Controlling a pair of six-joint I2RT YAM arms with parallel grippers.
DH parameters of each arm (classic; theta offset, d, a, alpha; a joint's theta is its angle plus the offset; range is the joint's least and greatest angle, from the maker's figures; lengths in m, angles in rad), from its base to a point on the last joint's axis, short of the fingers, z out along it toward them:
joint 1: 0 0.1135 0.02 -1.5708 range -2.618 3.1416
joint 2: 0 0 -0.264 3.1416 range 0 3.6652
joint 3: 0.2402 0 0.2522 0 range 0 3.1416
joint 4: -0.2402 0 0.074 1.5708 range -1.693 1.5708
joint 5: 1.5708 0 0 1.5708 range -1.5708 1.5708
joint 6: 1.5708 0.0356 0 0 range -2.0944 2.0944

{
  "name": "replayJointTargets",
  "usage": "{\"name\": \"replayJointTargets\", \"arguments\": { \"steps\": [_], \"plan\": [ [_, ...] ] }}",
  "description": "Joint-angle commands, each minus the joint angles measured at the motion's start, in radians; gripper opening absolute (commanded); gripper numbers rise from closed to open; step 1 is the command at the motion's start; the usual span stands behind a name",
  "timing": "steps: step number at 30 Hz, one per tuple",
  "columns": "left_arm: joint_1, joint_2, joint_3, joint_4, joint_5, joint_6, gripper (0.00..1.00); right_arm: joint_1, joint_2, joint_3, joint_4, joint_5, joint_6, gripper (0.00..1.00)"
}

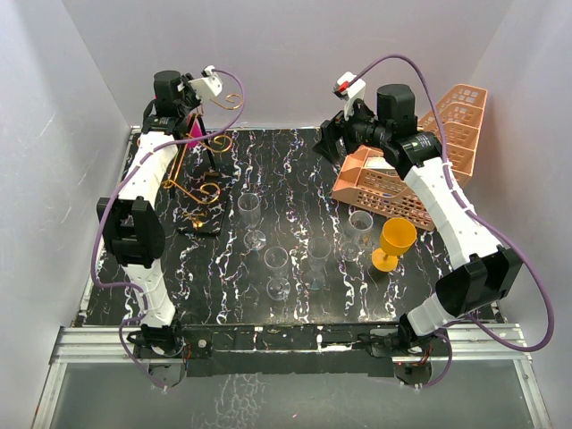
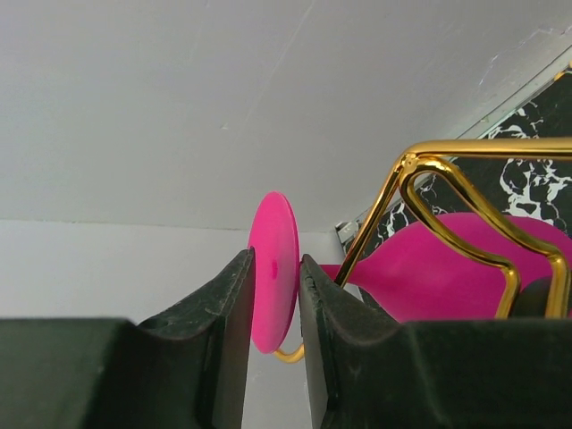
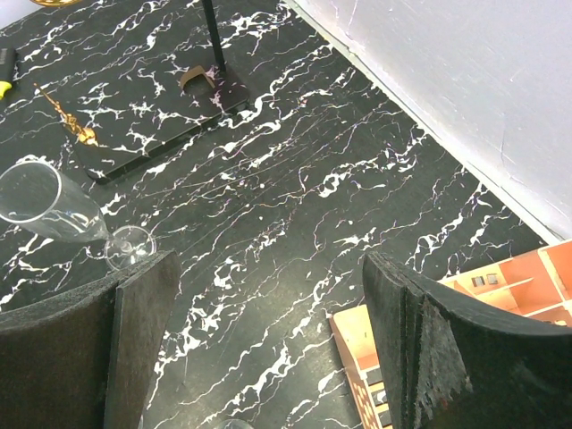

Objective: Place the wine glass upside down on the wine glass rack

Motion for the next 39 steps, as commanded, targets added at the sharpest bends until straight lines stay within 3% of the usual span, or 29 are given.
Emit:
{"name": "replayJointTargets", "arguments": {
  "steps": [1,14,26,32,39],
  "plan": [
    [-0.006,-0.086,0.012,0.025,0.044,-0.056,0.26,-0.006,-0.035,-0.002,0.067,-0.017,0.001,0.90],
    [-0.011,-0.102,0.020,0.005,0.086,-0.123,0.39,-0.012,-0.042,-0.013,0.072,-0.022,0.000,0.90],
    [-0.012,-0.169,0.062,-0.050,0.185,-0.352,0.51,-0.015,-0.059,-0.038,0.073,-0.004,-0.011,0.90],
    [-0.012,-0.253,0.021,-0.088,0.253,-0.498,0.59,-0.016,-0.074,-0.043,-0.014,0.031,-0.077,0.90],
    [-0.012,-0.347,0.005,-0.211,0.349,-0.693,0.70,-0.014,-0.106,-0.038,-0.249,-0.010,-0.215,0.89]
  ]
}}
